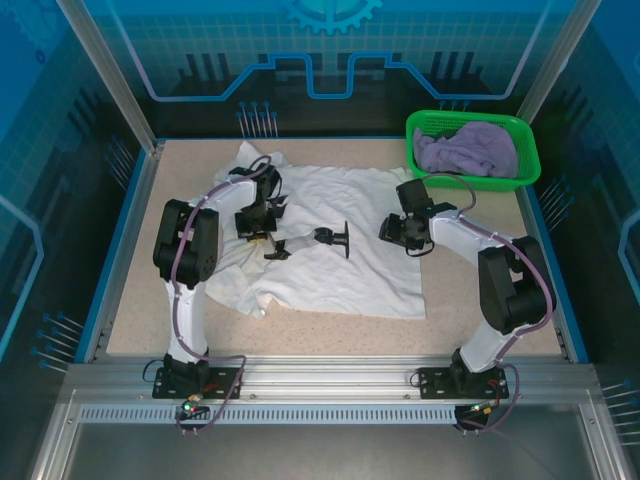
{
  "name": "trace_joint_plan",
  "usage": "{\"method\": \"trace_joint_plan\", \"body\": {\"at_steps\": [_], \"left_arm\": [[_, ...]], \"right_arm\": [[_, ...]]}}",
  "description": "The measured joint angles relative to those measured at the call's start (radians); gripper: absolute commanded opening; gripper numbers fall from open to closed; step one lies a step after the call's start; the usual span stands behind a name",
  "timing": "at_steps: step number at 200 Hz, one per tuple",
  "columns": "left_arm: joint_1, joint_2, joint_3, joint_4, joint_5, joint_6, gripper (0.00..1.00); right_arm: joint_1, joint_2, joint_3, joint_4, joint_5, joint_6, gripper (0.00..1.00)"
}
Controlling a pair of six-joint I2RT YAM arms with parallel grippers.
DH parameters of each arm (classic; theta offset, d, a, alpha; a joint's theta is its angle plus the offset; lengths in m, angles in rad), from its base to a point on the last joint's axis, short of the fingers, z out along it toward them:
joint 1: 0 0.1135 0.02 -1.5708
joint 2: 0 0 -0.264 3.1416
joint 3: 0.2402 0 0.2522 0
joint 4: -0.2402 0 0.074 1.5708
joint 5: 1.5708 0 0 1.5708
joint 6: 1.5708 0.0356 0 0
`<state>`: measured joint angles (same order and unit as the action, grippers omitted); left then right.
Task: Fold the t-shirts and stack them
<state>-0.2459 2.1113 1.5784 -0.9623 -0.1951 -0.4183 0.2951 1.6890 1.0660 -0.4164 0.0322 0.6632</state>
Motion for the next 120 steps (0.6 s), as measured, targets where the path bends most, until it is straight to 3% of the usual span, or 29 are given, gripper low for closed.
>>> {"method": "trace_joint_plan", "body": {"at_steps": [46, 120], "left_arm": [[0.032, -0.095, -0.072, 0.006, -0.029, -0.002, 0.1], [0.199, -0.234, -0.203, 0.005, -0.052, -0.02, 0.1]], "right_arm": [[-0.008, 0.0, 0.0, 0.0, -0.014, 0.002, 0.46], [-0.052, 0.046, 0.0, 0.0, -0.052, 0.026, 0.46]]}}
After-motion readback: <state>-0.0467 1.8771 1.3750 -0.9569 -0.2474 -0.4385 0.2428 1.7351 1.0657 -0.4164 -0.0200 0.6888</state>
